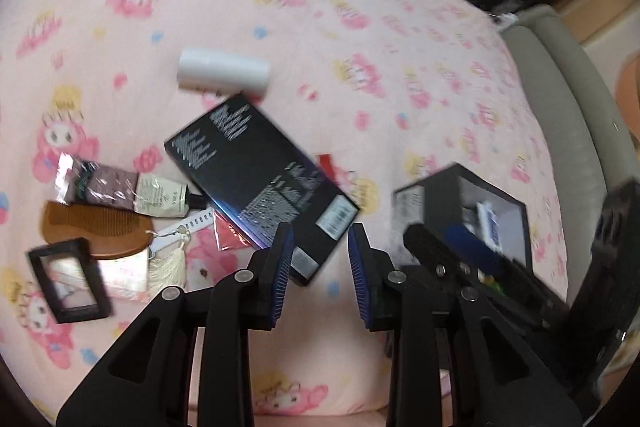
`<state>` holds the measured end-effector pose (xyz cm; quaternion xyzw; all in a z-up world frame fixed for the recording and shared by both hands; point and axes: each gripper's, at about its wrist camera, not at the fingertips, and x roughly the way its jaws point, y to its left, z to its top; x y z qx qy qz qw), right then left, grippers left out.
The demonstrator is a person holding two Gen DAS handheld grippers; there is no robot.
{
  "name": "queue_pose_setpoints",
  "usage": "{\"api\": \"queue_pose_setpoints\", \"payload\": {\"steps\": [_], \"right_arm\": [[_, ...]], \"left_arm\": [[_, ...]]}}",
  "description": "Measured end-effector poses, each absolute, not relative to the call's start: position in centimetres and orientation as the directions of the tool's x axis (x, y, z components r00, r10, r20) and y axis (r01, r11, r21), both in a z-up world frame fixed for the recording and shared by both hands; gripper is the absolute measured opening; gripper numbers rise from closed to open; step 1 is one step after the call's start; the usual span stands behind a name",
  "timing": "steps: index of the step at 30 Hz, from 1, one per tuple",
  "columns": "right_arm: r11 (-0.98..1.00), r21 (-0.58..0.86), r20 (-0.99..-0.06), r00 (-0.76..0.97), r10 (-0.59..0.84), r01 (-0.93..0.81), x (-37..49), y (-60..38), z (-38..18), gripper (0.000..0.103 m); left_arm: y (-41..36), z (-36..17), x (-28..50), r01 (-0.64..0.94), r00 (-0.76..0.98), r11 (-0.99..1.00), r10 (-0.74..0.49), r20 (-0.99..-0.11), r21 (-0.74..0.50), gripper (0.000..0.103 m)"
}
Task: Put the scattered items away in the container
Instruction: 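Grasp the black screen-protector box on the bedspread with the right gripper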
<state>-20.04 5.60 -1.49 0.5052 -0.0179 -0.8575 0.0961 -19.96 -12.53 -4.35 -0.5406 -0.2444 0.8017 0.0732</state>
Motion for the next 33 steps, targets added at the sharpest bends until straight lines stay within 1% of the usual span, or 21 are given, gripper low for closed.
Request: {"api": "queue_pose_setpoints", "payload": {"steps": [2, 6, 9, 15, 16, 18, 21, 23, 26, 33], "right_arm": [[-0.982, 0.128, -0.884, -0.433, -0.175, 0.136, -20.7, 5.4, -3.5, 0.05], [-0.971, 0.164, -0.919, -0.332, -0.215, 0.174, -20.9, 4.3, -7.2, 0.049], [-0.974, 0.136, -0.929, -0.318, -0.189, 0.182, -20.7, 3.5, -8.8, 0.05], [-0.984, 0.153, -0.944, -0.282, -0.173, 0.094, -20.7, 4.1, -11.4, 0.05], [-0.984, 0.158, -0.942, -0.285, -0.175, 0.081, -20.6, 4.3, -11.7, 0.05], [-0.984, 0.168, -0.938, -0.296, -0.179, 0.061, -20.4, 4.7, -11.8, 0.057], [-0.983, 0.178, -0.935, -0.305, -0.18, 0.034, -20.4, 5.1, -11.8, 0.057], [-0.985, 0.173, -0.933, -0.317, -0.171, 0.022, -20.2, 5.2, -11.7, 0.057], [-0.985, 0.173, -0.931, -0.323, -0.167, 0.01, -19.9, 5.4, -11.9, 0.058], [-0.983, 0.185, -0.933, -0.317, -0.172, -0.01, -18.8, 6.1, -11.3, 0.059]], "left_arm": [[-12.8, -6.7, -20.9, 0.2, -0.38, -0.858, 0.378, -0.844, -0.474, 0.028], [-12.8, -10.0, -22.0, 0.241, -0.335, -0.847, 0.385, -0.86, -0.473, 0.028], [-13.5, -11.2, -22.0, 0.273, -0.329, -0.838, 0.379, -0.865, -0.472, 0.029], [-15.8, -12.9, -22.1, 0.315, -0.337, -0.785, 0.433, -0.836, -0.533, 0.03], [-15.9, -12.9, -22.1, 0.313, -0.341, -0.781, 0.439, -0.832, -0.54, 0.03], [-16.1, -13.0, -21.9, 0.314, -0.348, -0.771, 0.45, -0.822, -0.555, 0.031], [-16.5, -13.1, -21.6, 0.326, -0.361, -0.752, 0.461, -0.811, -0.573, 0.03], [-16.7, -13.2, -21.3, 0.337, -0.367, -0.751, 0.45, -0.814, -0.567, 0.023], [-16.8, -13.4, -21.4, 0.349, -0.372, -0.739, 0.456, -0.809, -0.577, 0.023], [-16.5, -13.5, -21.4, 0.323, -0.375, -0.728, 0.488, -0.788, -0.605, 0.023]]}}
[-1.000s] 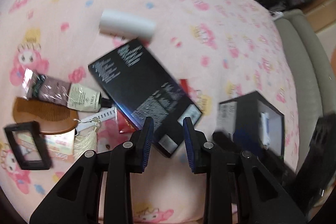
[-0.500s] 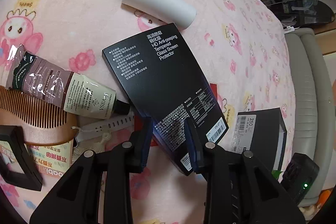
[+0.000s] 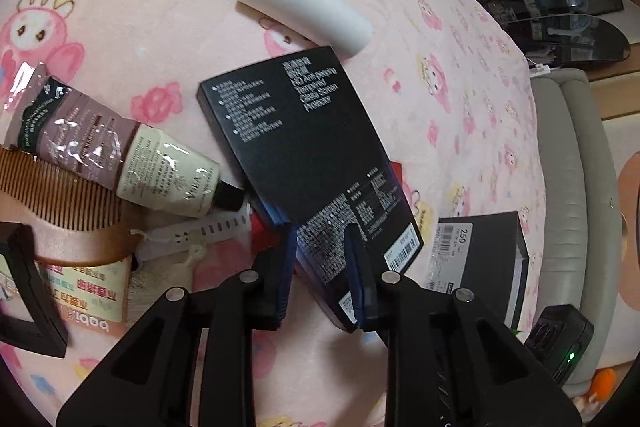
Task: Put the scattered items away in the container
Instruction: 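Grasp the black screen-protector box on the bedspread with the right gripper, then lift the screen-protector box and tilt it upright with the right gripper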
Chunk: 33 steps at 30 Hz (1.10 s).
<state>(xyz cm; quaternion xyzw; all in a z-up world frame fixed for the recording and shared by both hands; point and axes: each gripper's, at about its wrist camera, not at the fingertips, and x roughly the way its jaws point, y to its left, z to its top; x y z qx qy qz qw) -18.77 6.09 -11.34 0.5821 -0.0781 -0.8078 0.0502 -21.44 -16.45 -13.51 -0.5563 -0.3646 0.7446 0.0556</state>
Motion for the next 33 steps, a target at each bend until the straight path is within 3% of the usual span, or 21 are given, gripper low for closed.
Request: {"api": "queue_pose_setpoints", "payload": {"steps": [8, 16, 20, 22, 27, 29, 33], "right_arm": [[-0.994, 0.085, -0.881, -0.461, -0.105, 0.064, -21.4, 4.7, -8.8, 0.059], [-0.997, 0.017, -0.914, -0.402, -0.045, 0.073, -26.6, 3.4, -11.4, 0.059], [-0.983, 0.161, -0.938, -0.297, -0.181, 0.091, -27.9, 3.6, -13.3, 0.061], [-0.962, 0.254, -0.94, -0.208, -0.27, 0.101, -27.8, 3.7, -14.2, 0.068], [-0.966, 0.218, -0.94, -0.238, -0.246, 0.137, -26.7, 3.4, -13.7, 0.069], [-0.966, 0.218, -0.939, -0.239, -0.246, 0.137, -26.6, 3.4, -13.7, 0.072], [-0.959, 0.247, -0.932, -0.236, -0.274, 0.139, -27.0, 3.6, -14.0, 0.073]], "left_arm": [[-16.2, -14.0, -21.5, 0.333, -0.35, -0.755, 0.457, -0.818, -0.564, 0.015], [-16.3, -14.3, -21.5, 0.33, -0.357, -0.746, 0.469, -0.808, -0.579, 0.015], [-16.4, -14.4, -21.5, 0.333, -0.353, -0.746, 0.469, -0.81, -0.577, 0.015], [-16.4, -14.5, -21.5, 0.339, -0.35, -0.745, 0.468, -0.812, -0.575, 0.015], [-16.8, -14.5, -20.9, 0.368, -0.356, -0.722, 0.472, -0.806, -0.585, 0.018], [-17.1, -14.7, -20.7, 0.394, -0.352, -0.732, 0.438, -0.827, -0.556, 0.032], [-17.5, -15.1, -20.5, 0.397, -0.363, -0.706, 0.466, -0.807, -0.587, 0.031]]}}
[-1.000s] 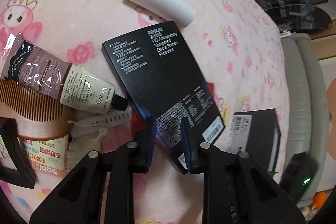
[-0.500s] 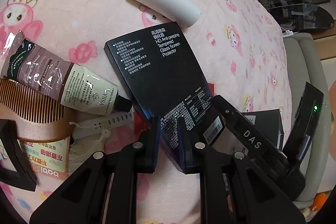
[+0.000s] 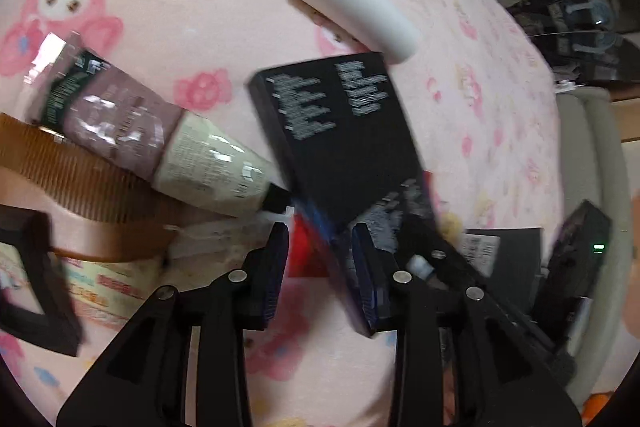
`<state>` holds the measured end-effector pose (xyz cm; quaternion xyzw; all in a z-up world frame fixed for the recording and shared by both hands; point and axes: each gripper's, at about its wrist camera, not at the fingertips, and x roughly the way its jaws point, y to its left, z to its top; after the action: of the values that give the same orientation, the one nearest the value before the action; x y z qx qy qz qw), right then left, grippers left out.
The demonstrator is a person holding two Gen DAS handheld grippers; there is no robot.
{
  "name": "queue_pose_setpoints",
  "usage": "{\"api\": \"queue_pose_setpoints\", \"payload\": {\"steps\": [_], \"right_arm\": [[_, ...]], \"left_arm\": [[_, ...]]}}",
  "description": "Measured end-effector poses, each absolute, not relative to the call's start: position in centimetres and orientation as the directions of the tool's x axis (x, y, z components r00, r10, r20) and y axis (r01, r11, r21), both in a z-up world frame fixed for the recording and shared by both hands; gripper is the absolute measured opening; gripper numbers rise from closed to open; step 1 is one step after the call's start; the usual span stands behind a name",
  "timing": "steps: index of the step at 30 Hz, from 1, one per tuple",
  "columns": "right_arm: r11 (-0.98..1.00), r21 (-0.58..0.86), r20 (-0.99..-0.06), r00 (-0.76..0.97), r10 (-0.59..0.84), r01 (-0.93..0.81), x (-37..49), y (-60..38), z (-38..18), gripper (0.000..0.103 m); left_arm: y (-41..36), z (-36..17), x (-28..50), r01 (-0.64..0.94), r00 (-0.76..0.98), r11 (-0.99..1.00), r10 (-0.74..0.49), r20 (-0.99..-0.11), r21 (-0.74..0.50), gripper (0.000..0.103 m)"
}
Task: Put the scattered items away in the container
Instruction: 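Lift the screen-protector box and tilt it upright with the right gripper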
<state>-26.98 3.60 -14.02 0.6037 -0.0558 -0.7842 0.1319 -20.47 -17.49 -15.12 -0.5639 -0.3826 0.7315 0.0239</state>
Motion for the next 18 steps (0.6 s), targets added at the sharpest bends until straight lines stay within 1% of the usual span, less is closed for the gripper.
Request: {"api": "queue_pose_setpoints", "payload": {"steps": [2, 5, 7, 9, 12, 15, 18], "right_arm": [[-0.953, 0.259, -0.929, -0.23, -0.29, 0.156, -27.0, 3.6, -14.2, 0.075], [-0.946, 0.261, -0.93, -0.213, -0.3, 0.19, -26.6, 3.4, -14.2, 0.075], [-0.941, 0.264, -0.934, -0.188, -0.305, 0.213, -26.1, 3.1, -14.1, 0.074], [-0.936, 0.262, -0.937, -0.173, -0.305, 0.233, -25.0, 2.7, -13.8, 0.072], [-0.919, 0.297, -0.933, -0.124, -0.337, 0.259, -22.7, 2.2, -13.6, 0.065], [-0.893, 0.333, -0.927, -0.068, -0.369, 0.304, -19.6, 1.4, -13.3, 0.064], [-0.897, 0.329, -0.927, -0.082, -0.367, 0.294, -18.9, 1.6, -13.1, 0.064]], "left_arm": [[-16.8, -14.8, -20.4, 0.367, -0.367, -0.723, 0.465, -0.806, -0.585, 0.024], [-16.3, -14.5, -20.4, 0.358, -0.361, -0.766, 0.413, -0.836, -0.534, 0.024], [-16.5, -14.8, -20.3, 0.373, -0.354, -0.769, 0.398, -0.846, -0.518, 0.021], [-16.9, -15.0, -20.2, 0.392, -0.351, -0.763, 0.392, -0.85, -0.514, 0.021], [-16.9, -14.3, -19.9, 0.384, -0.366, -0.792, 0.341, -0.866, -0.475, 0.022], [-16.4, -14.3, -19.9, 0.363, -0.359, -0.816, 0.322, -0.876, -0.449, 0.024], [-16.5, -14.3, -19.5, 0.359, -0.353, -0.811, 0.34, -0.872, -0.461, 0.024]]}}
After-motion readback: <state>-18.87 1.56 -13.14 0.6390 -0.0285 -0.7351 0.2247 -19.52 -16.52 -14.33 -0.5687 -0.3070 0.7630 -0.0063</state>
